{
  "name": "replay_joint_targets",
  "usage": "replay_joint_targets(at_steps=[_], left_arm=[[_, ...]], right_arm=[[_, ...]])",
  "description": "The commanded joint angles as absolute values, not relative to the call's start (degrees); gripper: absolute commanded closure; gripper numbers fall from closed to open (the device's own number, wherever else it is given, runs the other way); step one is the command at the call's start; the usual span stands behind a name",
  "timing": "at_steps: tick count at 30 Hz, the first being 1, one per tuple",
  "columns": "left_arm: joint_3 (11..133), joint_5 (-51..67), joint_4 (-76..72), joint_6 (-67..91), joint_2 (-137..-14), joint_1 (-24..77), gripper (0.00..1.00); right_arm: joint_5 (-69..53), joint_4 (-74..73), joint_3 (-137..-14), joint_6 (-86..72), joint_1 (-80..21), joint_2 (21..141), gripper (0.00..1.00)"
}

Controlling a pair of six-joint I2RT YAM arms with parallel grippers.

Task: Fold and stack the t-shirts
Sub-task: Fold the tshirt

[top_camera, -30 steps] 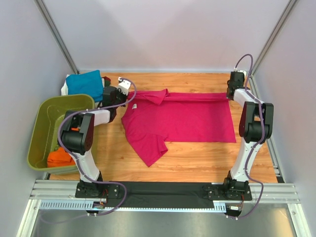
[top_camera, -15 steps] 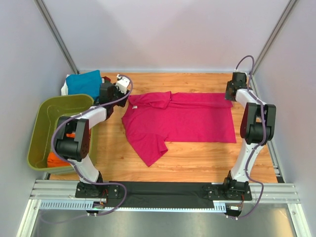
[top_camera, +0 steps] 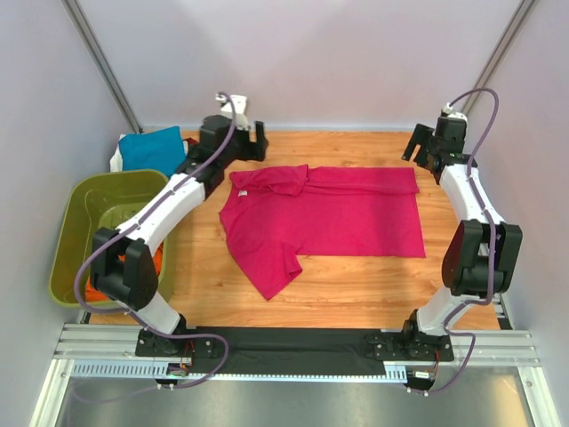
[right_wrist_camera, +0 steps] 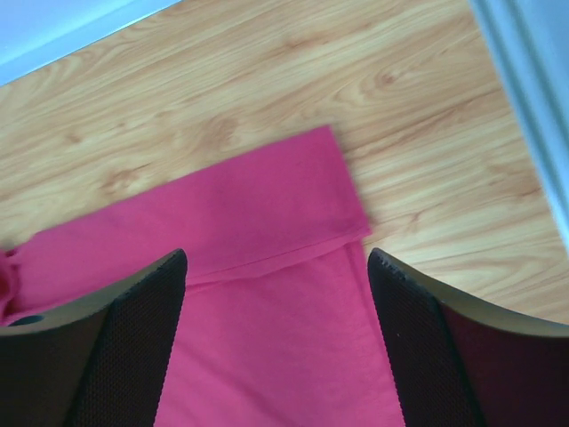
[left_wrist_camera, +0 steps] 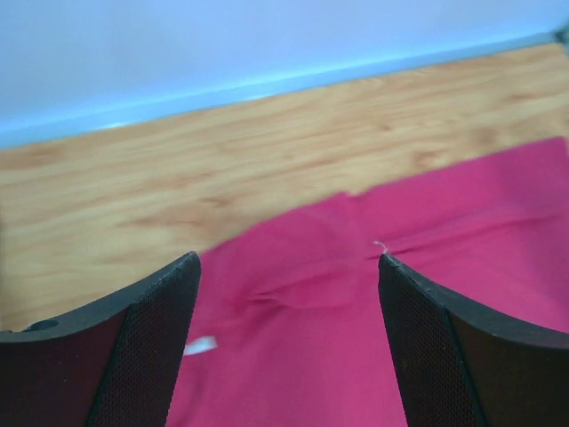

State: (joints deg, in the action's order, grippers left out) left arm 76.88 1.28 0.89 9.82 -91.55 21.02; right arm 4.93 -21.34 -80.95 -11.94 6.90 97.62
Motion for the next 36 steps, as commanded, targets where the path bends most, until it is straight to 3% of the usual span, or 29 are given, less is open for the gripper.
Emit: replay_joint_targets(at_steps=[1,3,14,27,36], left_arm=[[82.16,-8.42,10.19,20.3,-97.0,29.78,0.13],[87.85,-11.85,13.08,19.08,-100.79,34.09,0.13],[113.53,-14.49,26.88,8.09,-126.55,37.35,0.22],[118.91,-12.3,21.09,6.15,-136.75,37.35,0.31],[120.76,-14.24,19.69,3.69,-139.04,37.27,0.49]], right_arm=[[-3.75,-19.43,-78.14,-20.55,6.77,96.68,0.17],[-6.93,-18.55,-78.31,-22.76,6.68,97.64,0.22],[-7.38,-18.81,-79.1,-22.41,5.98,99.31,0.23],[-8.18,-18.19,-80.68,-22.33,6.06,103.1,0.25],[-7.74,-18.28,-80.68,-22.24,6.06,103.54,0.26]])
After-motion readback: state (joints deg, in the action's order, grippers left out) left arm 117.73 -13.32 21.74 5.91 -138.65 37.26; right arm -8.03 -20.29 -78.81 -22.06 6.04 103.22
